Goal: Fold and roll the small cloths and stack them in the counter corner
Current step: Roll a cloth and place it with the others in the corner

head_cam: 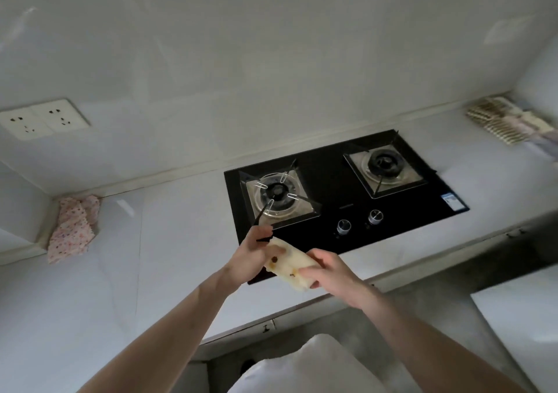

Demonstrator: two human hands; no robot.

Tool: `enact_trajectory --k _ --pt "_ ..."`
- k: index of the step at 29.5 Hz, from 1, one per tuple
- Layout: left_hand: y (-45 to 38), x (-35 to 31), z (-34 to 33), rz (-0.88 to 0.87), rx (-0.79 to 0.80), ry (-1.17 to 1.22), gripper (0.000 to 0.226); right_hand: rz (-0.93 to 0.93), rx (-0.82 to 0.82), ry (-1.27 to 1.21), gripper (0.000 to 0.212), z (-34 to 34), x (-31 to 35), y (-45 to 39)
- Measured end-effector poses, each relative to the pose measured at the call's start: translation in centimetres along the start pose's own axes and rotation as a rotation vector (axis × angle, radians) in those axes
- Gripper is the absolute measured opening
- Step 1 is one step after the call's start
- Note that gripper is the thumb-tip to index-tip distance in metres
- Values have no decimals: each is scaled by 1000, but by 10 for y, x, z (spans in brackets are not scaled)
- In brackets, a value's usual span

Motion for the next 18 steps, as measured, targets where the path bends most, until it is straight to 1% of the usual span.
enact_trajectory --k 1,2,4,6,9,13,14,16,18 --pt "-6 -9 -24 8 75 -11 66 4 -26 -15 31 21 -1 8" --pt "-11 -18 -47 12 131 -10 66 6 -52 -27 29 43 -3 17" --pt "-20 -36 -89 12 176 8 59 -2 -98 -44 25 85 -9 35" --pt "-29 -53 -128 -16 194 4 48 -14 -145 -53 26 126 -17 54" --pt "-41 -76 -181 -53 182 -73 34 -25 -231 -10 28 186 -32 79" --pt "-62 -101 -240 -85 143 -215 15 -13 -319 86 26 251 -48 108" --pt "-67 -107 -253 -92 139 -257 14 -9 -331 116 25 264 -51 114" --pt "-79 -121 -275 -106 112 -340 21 -7 -360 166 26 290 -56 123" --pt "-90 -138 -294 -130 81 -399 23 -12 -410 173 25 315 -63 128"
Point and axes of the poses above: each hand's wrist, its own y-axis away from the middle knuckle, its own z-axis out of the back of the hand, x = y × z, the point moved 7 cm from there along -y, towards the middle knuckle, and after that the axes turned 8 degrees about z, right-handed, at the moved point
